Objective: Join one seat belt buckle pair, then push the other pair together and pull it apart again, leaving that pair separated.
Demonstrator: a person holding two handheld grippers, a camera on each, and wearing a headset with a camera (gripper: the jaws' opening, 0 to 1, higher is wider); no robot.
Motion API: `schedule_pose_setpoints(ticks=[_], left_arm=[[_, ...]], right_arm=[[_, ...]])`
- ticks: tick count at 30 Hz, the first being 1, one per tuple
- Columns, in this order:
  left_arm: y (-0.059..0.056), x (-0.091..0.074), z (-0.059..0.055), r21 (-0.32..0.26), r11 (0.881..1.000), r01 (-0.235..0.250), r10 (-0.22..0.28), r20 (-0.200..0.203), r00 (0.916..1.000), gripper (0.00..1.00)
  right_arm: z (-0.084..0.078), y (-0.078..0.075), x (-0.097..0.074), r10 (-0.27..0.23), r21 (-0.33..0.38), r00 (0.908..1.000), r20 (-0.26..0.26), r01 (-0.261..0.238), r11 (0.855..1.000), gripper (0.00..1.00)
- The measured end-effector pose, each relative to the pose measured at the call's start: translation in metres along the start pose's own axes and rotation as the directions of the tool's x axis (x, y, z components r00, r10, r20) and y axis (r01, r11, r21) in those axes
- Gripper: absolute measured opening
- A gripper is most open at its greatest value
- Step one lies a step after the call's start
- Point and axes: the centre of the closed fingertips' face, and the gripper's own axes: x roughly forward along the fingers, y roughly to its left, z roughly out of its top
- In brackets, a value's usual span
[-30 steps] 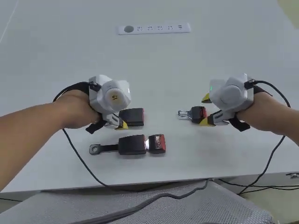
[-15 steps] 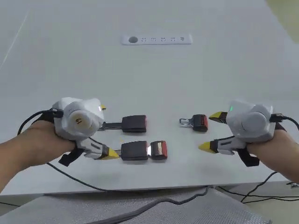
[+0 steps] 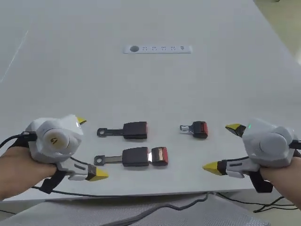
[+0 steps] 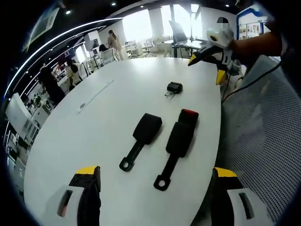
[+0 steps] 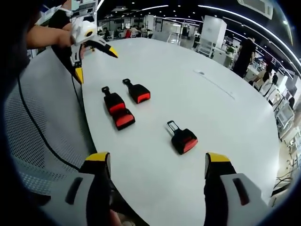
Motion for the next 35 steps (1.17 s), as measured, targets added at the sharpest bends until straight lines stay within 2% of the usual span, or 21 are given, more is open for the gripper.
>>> schedule_pose_setpoints(ticks=[3,6,9,12,17,20,28,35], left_arm=[[0.000,-0.005,-0.005,-0.038,0.999,-0.010,0.010,-0.002,0.9999,1.00],[0.001,-0.008,-0.008,-0.060,0.998,-0.028,0.028,0.000,0.9996,1.00],[0.006,-0.011,-0.012,-0.084,0.995,-0.050,0.051,0.005,0.9987,1.00],[0.009,-0.011,-0.018,-0.108,0.992,-0.058,0.059,0.006,0.9982,1.00],[0.007,-0.012,-0.019,-0.146,0.987,-0.065,0.067,0.008,0.9977,1.00],[0.008,-0.013,-0.022,-0.158,0.985,-0.068,0.070,0.010,0.9975,1.00],[0.002,-0.015,-0.017,-0.171,0.983,-0.068,0.071,0.012,0.9974,1.00],[-0.002,-0.017,-0.018,-0.175,0.983,-0.063,0.065,0.007,0.9978,1.00]], right_arm=[[0.008,0.005,-0.006,0.000,0.031,0.9999,0.017,-0.001,1.000,0.88],[0.005,0.002,-0.002,-0.008,0.033,0.9994,0.032,0.007,0.999,0.94],[0.013,0.008,-0.007,-0.014,0.048,0.9990,0.043,0.012,0.999,1.00],[0.015,0.011,-0.007,-0.008,0.046,0.9989,0.047,0.006,0.999,1.00],[0.017,0.014,-0.010,-0.011,0.074,0.9985,0.053,0.007,0.997,1.00],[0.011,0.013,-0.008,-0.012,0.075,0.9987,0.049,0.008,0.997,1.00],[0.008,0.017,-0.011,-0.014,0.097,0.9989,0.045,0.009,0.995,1.00],[0.010,0.019,-0.013,-0.019,0.112,0.9983,0.055,0.013,0.994,1.00]])
